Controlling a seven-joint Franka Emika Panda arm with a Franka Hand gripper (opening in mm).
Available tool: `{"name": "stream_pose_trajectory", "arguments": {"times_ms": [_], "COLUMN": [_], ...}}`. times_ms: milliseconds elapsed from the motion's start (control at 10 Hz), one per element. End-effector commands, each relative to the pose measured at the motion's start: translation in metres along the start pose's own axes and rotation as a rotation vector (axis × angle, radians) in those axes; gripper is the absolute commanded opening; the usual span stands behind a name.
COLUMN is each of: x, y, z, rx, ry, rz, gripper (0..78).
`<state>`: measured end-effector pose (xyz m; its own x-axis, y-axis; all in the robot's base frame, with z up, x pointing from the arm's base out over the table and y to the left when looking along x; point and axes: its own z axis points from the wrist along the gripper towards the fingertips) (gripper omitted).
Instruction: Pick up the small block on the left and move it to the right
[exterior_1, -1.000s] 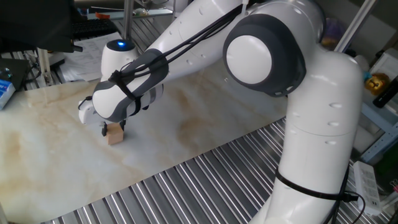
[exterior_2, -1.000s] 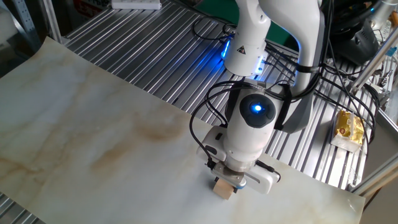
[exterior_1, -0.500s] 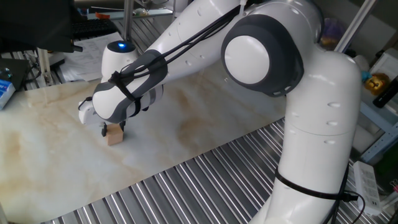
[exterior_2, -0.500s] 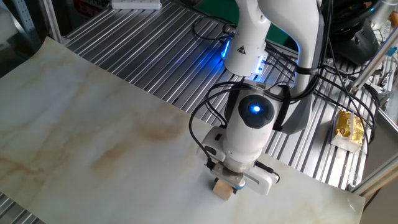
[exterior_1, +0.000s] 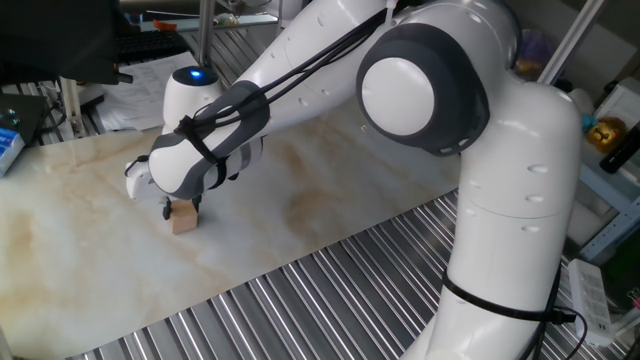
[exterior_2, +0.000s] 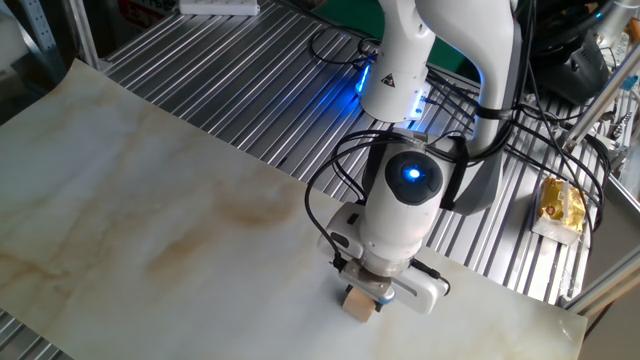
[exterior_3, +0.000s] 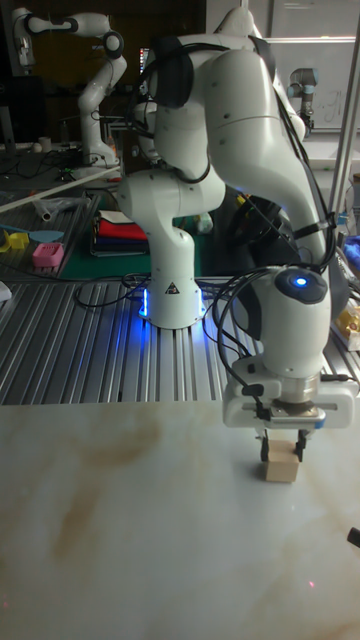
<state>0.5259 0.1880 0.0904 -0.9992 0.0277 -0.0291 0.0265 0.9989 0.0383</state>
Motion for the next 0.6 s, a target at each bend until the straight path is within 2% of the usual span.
{"name": "stream_pose_trajectory", "arguments": {"times_ms": [100,400,500,600], "x": [-0.0010,-0.0007,-0.0007,-0.0007], "y": [0.0004,0.0006,0.0005,0.0005], "z": [-0.0010,0.0000,0.0002,0.0002], "rx": [0.001,-0.003,-0.003,-0.003], "ry": [-0.006,-0.005,-0.005,-0.005], "rz": [0.011,0.016,0.016,0.016], "gripper": [1.2,1.2,77.5,77.5]}}
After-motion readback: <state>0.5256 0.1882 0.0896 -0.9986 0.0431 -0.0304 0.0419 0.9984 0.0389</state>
